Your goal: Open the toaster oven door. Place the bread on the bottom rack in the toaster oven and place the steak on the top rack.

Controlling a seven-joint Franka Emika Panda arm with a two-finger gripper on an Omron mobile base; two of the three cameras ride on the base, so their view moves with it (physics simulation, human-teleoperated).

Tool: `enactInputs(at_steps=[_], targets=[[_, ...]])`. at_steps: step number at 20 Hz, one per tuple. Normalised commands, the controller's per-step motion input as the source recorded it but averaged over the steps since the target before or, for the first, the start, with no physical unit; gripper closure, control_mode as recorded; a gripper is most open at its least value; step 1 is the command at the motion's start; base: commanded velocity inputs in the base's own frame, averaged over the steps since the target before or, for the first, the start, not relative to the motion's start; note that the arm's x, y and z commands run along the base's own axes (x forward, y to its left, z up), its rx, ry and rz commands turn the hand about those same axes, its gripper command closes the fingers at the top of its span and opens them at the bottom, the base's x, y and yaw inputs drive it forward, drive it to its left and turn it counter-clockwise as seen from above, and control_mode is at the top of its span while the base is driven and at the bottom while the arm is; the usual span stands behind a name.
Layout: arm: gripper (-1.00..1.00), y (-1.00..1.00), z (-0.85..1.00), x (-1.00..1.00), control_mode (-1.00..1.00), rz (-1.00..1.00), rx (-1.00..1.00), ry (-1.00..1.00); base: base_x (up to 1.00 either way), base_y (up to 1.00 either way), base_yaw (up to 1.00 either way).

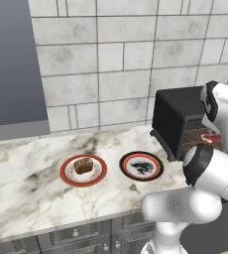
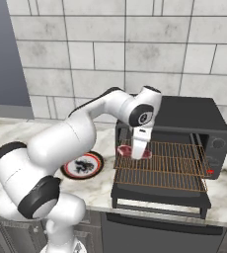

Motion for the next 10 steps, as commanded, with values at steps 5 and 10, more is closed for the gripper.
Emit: enactInputs(at_steps=[5, 10], targets=[[1.00, -0.38, -0.11, 0.22, -1.00, 0.00, 0.02, 0.00, 0.00, 0.00, 0.00], [1.00, -0.28, -0.14, 0.24, -1.00, 0.00, 0.03, 0.00, 0.00, 0.00, 0.00]])
